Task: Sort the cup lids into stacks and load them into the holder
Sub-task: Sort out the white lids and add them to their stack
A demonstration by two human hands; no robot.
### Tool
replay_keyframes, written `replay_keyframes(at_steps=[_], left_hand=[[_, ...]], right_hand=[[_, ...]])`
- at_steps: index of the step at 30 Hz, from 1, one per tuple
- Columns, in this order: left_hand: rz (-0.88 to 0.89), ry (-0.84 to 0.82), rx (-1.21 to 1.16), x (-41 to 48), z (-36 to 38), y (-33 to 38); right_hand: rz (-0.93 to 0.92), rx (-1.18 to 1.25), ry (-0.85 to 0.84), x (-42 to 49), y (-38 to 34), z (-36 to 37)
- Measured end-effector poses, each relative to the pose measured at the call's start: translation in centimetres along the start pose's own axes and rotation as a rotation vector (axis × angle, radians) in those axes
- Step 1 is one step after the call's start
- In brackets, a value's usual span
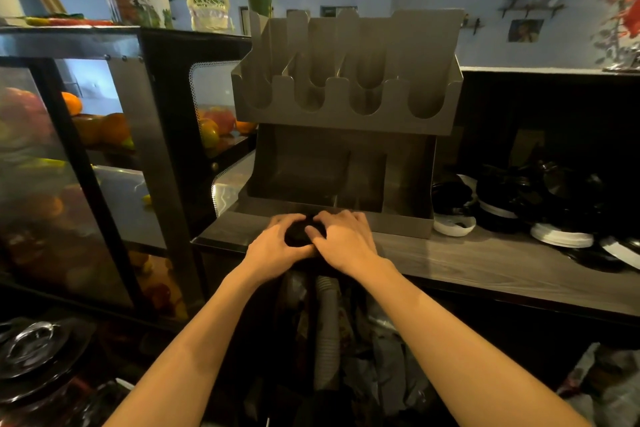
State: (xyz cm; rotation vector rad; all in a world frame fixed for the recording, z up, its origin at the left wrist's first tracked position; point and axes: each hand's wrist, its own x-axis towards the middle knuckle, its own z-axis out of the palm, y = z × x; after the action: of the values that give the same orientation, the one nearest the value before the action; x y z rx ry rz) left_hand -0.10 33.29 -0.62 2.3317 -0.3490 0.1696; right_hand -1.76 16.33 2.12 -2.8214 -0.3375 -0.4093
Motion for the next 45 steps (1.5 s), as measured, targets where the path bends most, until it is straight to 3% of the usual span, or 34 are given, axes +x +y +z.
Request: replay_keyframes(at_steps=[3, 6, 13, 18, 21, 26, 30, 34, 40, 45], left_hand=[[-0.096, -0.031, -0.297, 0.5, -0.5, -0.1], [-0.205, 0.076, -0.548, 0.9, -1.0, -0.3], [-0.262, 0.253, -0.724, 1.5, -0.9, -1.1], [-0.369, 0.206, -0.759, 2.1, -1.5, -1.3], [-0.307, 0.189, -0.739, 2.0, -1.4, -0.9], [-0.181, 0.186, -0.946, 1.3, -1.1, -0.4], [-0.143, 0.159, -0.975, 0.8, -0.8, -0.6], [-0.132, 0.134, -1.090, 0.6, -1.3, -0.7], [-0.149, 0.173, -1.048, 0.8, -0.9, -1.1], [-0.127, 0.126, -0.977, 0.9, -0.8, -1.4]], right_hand=[[0.038, -0.015, -0.043, 0.9, -0.4, -0.5], [0.052, 0.020, -0.106, 1.5, -0.6, -0.5], [0.129, 0.315, -0.149, 1.4, -0.6, -0.9], [0.080, 0.495, -0.073, 1.8, -0.2, 0.4], [0.011, 0.569, 0.013, 1.6, -0.1, 0.8], [-0.086, 0.595, 0.121, 1.1, 0.2, 1.3], [-0.061, 0.694, 0.105, 1.2, 0.2, 1.4], [0.025, 0.990, 0.117, 1.7, 0.2, 1.0], [0.002, 0.892, 0.116, 1.7, 0.2, 0.9], [0.049, 0.944, 0.145, 1.8, 0.6, 0.9]])
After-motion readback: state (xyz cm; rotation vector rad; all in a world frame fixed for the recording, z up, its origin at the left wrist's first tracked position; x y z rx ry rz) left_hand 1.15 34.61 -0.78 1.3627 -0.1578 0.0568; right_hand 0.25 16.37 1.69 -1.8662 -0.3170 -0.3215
